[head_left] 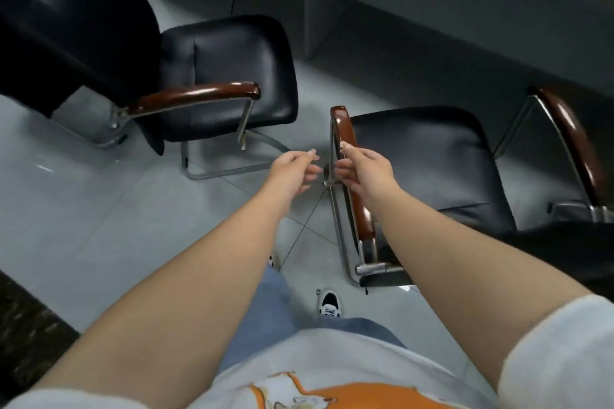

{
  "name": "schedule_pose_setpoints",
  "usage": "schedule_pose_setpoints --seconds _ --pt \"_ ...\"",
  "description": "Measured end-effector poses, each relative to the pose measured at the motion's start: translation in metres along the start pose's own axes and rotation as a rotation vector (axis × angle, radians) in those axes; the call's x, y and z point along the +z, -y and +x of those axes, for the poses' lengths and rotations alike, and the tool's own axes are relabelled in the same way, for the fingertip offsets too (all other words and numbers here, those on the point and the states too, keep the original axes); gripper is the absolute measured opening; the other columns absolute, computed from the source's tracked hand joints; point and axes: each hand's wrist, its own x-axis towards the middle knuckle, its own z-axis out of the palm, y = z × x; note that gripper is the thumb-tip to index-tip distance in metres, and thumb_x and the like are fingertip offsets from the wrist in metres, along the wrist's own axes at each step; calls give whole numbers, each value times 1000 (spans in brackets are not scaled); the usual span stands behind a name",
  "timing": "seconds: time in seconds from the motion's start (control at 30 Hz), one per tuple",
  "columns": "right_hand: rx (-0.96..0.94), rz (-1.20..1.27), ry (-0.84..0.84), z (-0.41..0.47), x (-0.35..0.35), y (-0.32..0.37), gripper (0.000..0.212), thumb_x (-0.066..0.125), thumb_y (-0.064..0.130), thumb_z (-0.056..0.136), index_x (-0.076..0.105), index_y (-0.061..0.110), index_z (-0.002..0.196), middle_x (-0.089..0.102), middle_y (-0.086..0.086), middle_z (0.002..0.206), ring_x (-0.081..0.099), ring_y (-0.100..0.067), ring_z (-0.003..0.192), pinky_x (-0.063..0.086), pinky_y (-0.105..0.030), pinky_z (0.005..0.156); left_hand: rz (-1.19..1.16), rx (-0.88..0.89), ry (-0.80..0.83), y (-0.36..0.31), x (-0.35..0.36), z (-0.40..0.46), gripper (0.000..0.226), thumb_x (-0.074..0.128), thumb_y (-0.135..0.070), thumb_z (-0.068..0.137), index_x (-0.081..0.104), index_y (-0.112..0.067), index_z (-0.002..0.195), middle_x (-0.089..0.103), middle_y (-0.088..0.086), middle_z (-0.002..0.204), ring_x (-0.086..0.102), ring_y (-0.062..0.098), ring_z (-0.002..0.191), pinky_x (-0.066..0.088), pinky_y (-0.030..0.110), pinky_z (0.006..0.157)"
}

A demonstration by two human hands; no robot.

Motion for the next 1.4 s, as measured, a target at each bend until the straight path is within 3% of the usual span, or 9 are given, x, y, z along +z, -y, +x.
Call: schedule_pose_setpoints --seconds 0.2,0.47,0.57,0.67,0.83,0.97,1.03,1.27,1.4 --pt "25 125 -223 38 2 27 13 62 26 89 60 13 87 63 -5 78 61 -19 78 53 -34 89 145 16 167 -41 7 66 19 50 -28 94 55 -22 76 62 -3 72 54 7 66 41 21 59" --pt "129 78 -377 65 3 22 20 61 33 88 59 15 97 61 5 78 58 -6 70 47 -16 64 359 -55 356 -70 12 132 21 48 -28 95 54 -20 76 60 -3 70 51 8 65 42 19 60" --pt "182 25 -407 76 -1 9 16 61 36 88 61 20 88 63 7 83 61 -12 83 50 -28 86 413 -108 383 -64 18 148 20 50 -29 94 56 -20 77 60 -3 71 53 8 68 43 21 62" --pt "216 7 -432 96 -3 2 23 60 32 90 64 14 103 65 -3 100 61 -23 105 43 -36 101 467 -153 374 -56 27 171 17 53 -32 92 59 -17 85 61 -4 77 55 10 78 47 24 72" --pt "283 -87 -335 125 -8 0 38 58 43 88 61 15 113 64 0 100 58 -16 91 42 -26 82 477 -202 328 -50 46 197 31 57 -33 91 59 -9 110 60 1 94 55 14 95 46 26 85" --pt "413 -92 -202 151 -12 -1 47 62 59 78 69 17 98 71 -4 99 66 -23 92 50 -38 93 490 -281 298 -47 60 214 43 57 -35 90 54 -5 121 59 8 114 56 19 110 46 28 89" --pt "455 -74 -171 162 -15 0 50 65 63 72 70 16 89 73 -5 93 68 -24 89 51 -42 93 483 -304 300 -47 66 220 44 57 -36 90 54 -5 121 58 7 115 55 19 110 45 27 87" --pt "592 -209 -30 176 -17 5 67 62 65 73 63 13 115 66 -7 110 63 -26 101 46 -41 98 482 -483 338 -35 69 228 49 59 -44 86 53 -8 119 60 7 115 54 17 101 45 35 99" --pt "598 -207 -67 178 -13 -1 62 61 60 78 62 12 117 62 -5 102 59 -23 96 46 -36 94 405 -489 384 -35 74 237 38 58 -37 89 55 -7 112 62 12 119 59 18 99 48 25 86"
